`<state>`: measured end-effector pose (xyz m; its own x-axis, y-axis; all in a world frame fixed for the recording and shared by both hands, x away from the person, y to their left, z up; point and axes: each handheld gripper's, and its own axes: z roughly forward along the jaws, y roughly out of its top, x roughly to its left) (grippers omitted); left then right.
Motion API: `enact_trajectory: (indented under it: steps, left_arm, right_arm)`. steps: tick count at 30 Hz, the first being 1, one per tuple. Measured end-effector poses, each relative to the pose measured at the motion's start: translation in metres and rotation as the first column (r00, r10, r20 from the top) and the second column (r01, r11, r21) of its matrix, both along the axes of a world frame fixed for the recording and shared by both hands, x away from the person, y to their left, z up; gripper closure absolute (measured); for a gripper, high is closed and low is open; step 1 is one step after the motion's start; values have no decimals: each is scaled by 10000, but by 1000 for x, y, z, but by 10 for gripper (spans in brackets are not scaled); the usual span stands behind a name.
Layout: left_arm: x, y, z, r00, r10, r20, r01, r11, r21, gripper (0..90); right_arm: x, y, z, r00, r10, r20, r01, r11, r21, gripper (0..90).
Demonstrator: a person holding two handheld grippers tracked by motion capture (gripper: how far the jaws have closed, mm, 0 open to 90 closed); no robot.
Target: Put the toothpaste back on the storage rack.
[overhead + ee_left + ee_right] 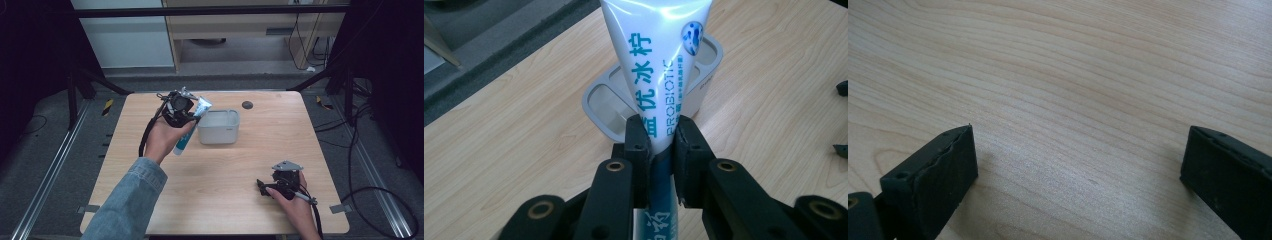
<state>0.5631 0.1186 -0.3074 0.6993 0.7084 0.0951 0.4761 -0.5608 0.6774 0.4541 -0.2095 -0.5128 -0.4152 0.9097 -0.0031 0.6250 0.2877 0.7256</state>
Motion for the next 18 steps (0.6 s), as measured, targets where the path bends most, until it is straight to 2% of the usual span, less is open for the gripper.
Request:
enact_trajectory:
  steps: [9,14,18]
  left_arm:
    - [0,-7,6,9998,-36,210,38,9999,-98,785]
    - [2,-11,5,9999,42,164,-41,10000,-4,785]
    - [1,-12,6,9998,46,218,-44,9999,-95,785]
  right_arm:
    - [0,0,0,10000,-1,-2,1,10000,4,19]
    - [0,0,0,10000,-3,0,3,10000,-2,20]
    - [0,0,0,10000,8,6,-8,10000,-5,19]
